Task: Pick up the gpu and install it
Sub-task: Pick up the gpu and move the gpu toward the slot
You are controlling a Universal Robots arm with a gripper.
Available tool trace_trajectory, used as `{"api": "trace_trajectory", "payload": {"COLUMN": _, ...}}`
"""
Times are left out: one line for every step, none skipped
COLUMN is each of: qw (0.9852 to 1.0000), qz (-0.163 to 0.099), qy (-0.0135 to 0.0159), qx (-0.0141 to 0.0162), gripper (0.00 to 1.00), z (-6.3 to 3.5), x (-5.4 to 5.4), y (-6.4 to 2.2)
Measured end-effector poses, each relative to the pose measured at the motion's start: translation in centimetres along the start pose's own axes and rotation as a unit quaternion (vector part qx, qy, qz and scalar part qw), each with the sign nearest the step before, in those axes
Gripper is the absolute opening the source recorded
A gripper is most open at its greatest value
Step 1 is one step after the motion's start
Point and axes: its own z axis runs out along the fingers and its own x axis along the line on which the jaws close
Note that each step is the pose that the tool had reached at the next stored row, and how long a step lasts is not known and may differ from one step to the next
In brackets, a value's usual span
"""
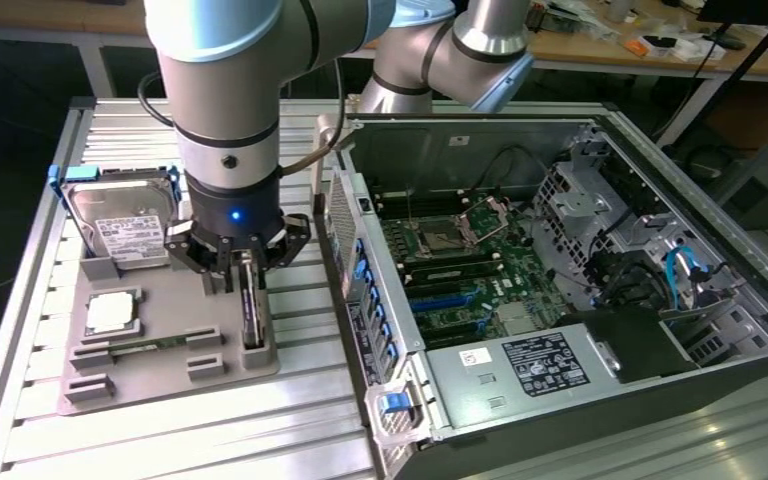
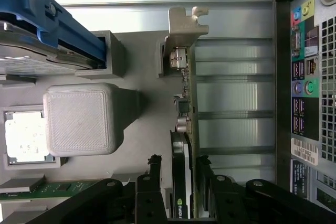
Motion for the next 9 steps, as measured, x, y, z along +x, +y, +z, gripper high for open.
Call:
{"api": "trace_trajectory", "payload": {"qw": 1.0000, "qz": 0.000, "qy": 0.0000, "qx": 0.0000, "gripper": 0.40, "z": 0.00, "x": 0.00, "y": 0.00}}
{"api": "trace_trajectory", "payload": {"qw": 1.0000, "qz": 0.000, "qy": 0.0001, "qx": 0.0000, "gripper": 0.40, "z": 0.00, "x": 0.01, "y": 0.00}}
{"api": "trace_trajectory", "payload": {"qw": 1.0000, "qz": 0.000, "qy": 0.0001, "qx": 0.0000, "gripper": 0.40, "z": 0.00, "x": 0.00, "y": 0.00}}
{"api": "trace_trajectory", "payload": {"qw": 1.0000, "qz": 0.000, "qy": 0.0001, "qx": 0.0000, "gripper": 0.40, "z": 0.00, "x": 0.00, "y": 0.00}}
{"api": "trace_trajectory", "payload": {"qw": 1.0000, "qz": 0.000, "qy": 0.0001, "qx": 0.0000, "gripper": 0.40, "z": 0.00, "x": 0.00, "y": 0.00}}
{"api": "trace_trajectory", "payload": {"qw": 1.0000, "qz": 0.000, "qy": 0.0000, "qx": 0.0000, "gripper": 0.40, "z": 0.00, "x": 0.00, "y": 0.00}}
{"api": "trace_trajectory", "payload": {"qw": 1.0000, "qz": 0.000, "qy": 0.0000, "qx": 0.0000, "gripper": 0.40, "z": 0.00, "x": 0.00, "y": 0.00}}
{"api": "trace_trajectory", "payload": {"qw": 1.0000, "qz": 0.000, "qy": 0.0001, "qx": 0.0000, "gripper": 0.40, "z": 0.00, "x": 0.00, "y": 0.00}}
{"api": "trace_trajectory", "payload": {"qw": 1.0000, "qz": 0.000, "qy": 0.0000, "qx": 0.0000, "gripper": 0.38, "z": 0.00, "x": 0.00, "y": 0.00}}
